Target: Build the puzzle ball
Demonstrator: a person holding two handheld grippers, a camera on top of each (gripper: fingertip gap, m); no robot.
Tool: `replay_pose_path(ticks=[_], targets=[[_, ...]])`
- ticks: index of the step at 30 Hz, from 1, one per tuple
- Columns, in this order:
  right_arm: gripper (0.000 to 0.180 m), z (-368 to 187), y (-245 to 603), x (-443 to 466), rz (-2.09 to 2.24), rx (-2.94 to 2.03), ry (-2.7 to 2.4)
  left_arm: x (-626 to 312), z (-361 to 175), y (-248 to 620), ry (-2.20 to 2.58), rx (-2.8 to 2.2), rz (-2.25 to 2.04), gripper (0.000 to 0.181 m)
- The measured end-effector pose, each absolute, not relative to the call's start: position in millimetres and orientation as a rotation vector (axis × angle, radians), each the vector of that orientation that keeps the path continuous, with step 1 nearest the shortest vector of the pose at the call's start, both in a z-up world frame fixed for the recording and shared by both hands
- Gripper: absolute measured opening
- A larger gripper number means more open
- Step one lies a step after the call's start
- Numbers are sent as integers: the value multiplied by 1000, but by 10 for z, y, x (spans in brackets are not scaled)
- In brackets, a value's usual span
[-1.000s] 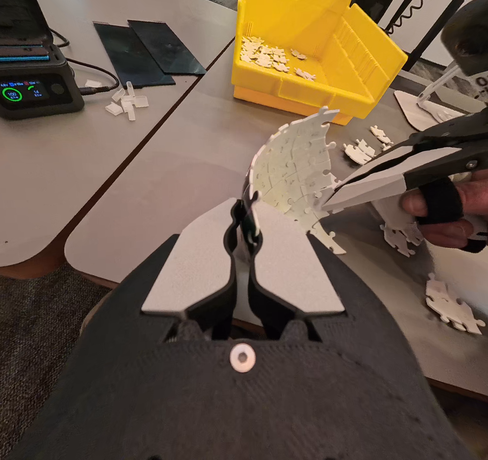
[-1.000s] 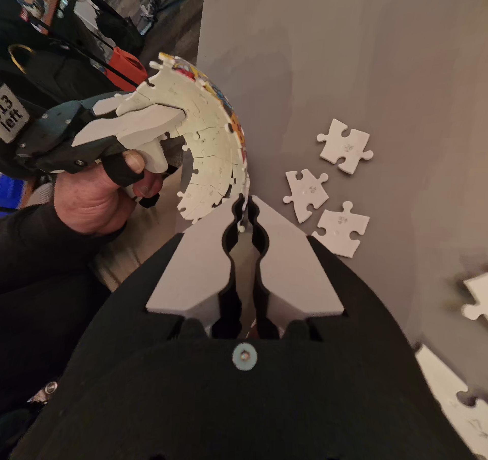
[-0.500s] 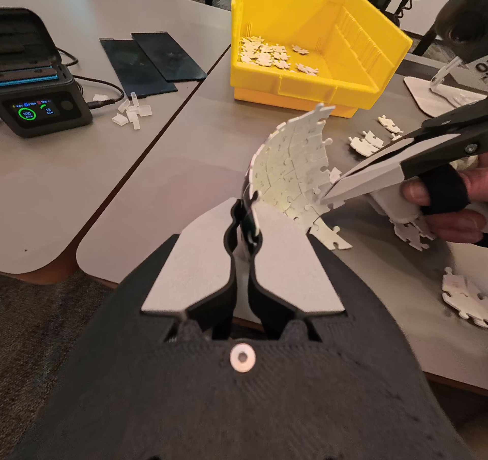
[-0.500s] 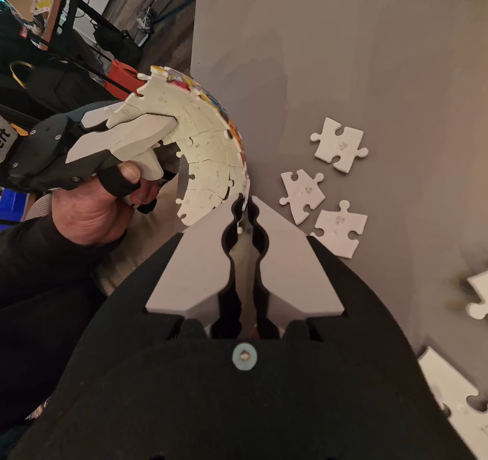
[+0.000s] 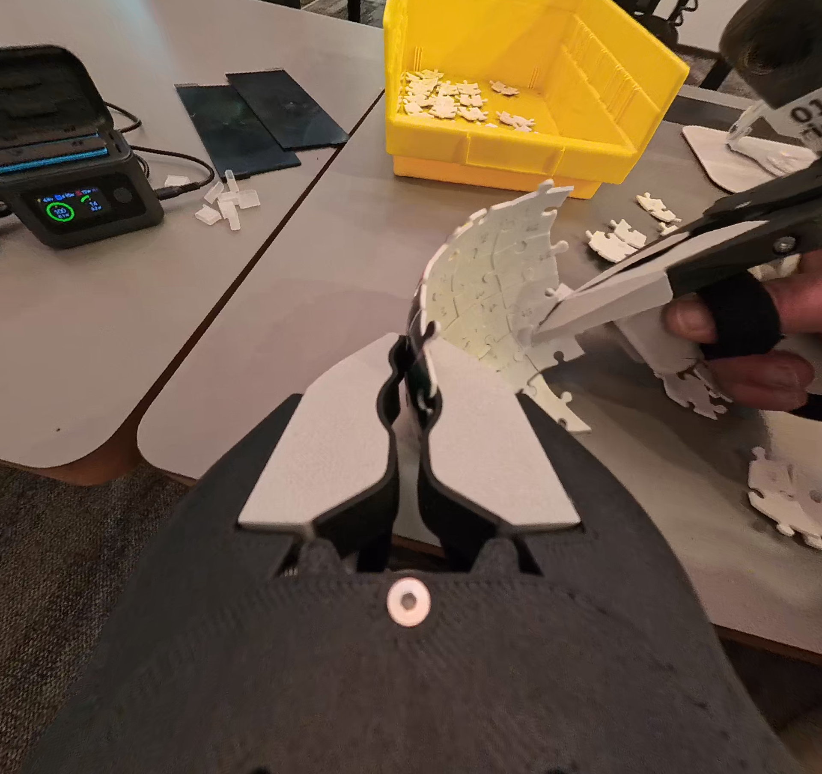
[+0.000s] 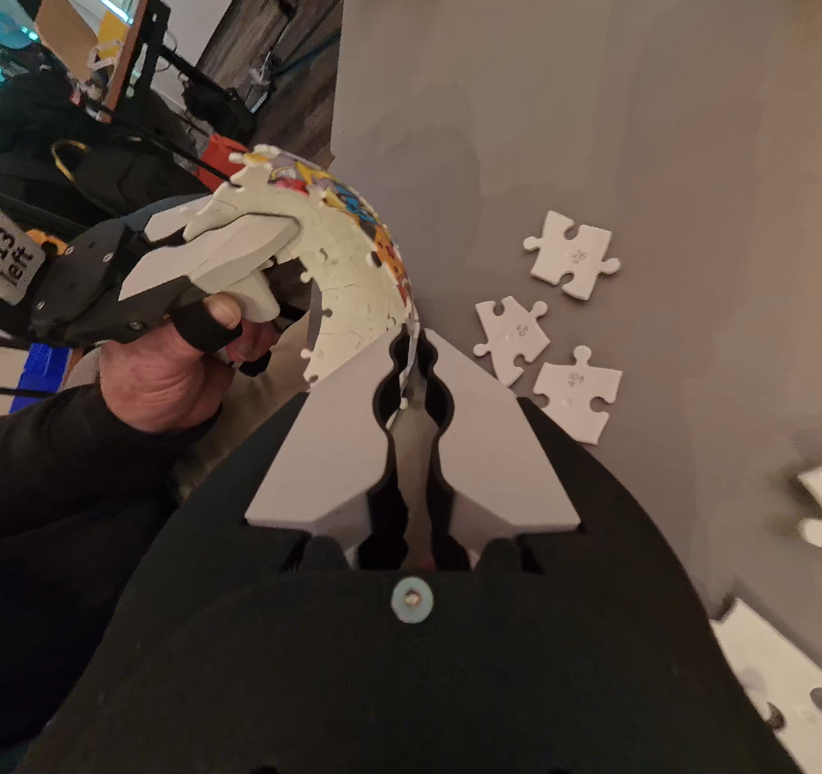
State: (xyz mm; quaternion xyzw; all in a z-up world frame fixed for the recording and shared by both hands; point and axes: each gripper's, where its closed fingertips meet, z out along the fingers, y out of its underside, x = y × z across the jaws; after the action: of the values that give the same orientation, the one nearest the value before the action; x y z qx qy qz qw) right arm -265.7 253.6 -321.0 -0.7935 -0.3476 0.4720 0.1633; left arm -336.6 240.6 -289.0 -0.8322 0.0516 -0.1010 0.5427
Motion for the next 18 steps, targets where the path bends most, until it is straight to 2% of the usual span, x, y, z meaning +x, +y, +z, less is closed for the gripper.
replay_pose_path(ticks=[18], targets=[[0, -3219, 2575, -2640, 1281, -2243, -973, -3328, -2869, 2396, 114, -1960, -247, 3]])
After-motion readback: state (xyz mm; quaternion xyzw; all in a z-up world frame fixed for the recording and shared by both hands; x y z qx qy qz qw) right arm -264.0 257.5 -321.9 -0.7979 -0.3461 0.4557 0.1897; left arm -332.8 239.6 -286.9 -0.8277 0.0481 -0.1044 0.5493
